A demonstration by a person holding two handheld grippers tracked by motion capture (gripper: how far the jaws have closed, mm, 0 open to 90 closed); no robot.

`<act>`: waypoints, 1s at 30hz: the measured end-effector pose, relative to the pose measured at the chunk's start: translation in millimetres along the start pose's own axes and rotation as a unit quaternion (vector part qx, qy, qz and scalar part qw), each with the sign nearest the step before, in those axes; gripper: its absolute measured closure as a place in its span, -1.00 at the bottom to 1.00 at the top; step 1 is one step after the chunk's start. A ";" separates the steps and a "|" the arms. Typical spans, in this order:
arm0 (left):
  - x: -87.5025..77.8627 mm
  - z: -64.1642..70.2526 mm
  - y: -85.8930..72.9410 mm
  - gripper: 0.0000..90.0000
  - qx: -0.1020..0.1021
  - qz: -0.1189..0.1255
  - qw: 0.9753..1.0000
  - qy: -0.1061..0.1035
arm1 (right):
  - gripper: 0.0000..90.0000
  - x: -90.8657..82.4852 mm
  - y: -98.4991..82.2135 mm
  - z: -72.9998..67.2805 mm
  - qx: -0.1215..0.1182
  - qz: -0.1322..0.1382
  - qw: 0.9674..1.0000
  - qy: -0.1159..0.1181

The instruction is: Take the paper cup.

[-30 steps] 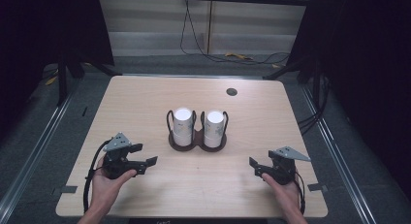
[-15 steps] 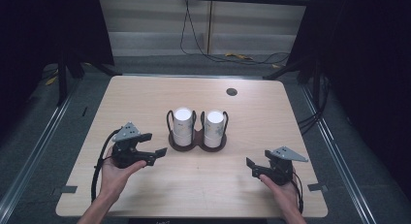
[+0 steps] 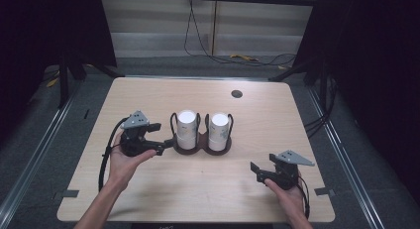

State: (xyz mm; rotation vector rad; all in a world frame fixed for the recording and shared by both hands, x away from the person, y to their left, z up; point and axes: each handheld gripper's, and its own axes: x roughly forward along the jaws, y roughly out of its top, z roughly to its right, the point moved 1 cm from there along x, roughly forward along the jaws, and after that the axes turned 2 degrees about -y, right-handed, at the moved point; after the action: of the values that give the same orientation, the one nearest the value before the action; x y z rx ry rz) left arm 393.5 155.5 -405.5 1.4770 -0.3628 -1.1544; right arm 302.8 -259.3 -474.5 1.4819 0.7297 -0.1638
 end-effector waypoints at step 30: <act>58.8 -18.0 57.4 -0.51 0.020 -0.038 0.999 -0.021 | -0.59 1.3 -0.4 0.9 0.001 -0.006 1.000 0.009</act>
State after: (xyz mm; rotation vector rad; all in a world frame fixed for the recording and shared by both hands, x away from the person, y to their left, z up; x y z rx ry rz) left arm 456.8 104.5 -383.7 1.5144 -0.3627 -1.2467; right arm 303.9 -259.7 -475.6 1.4819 0.7532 -0.1609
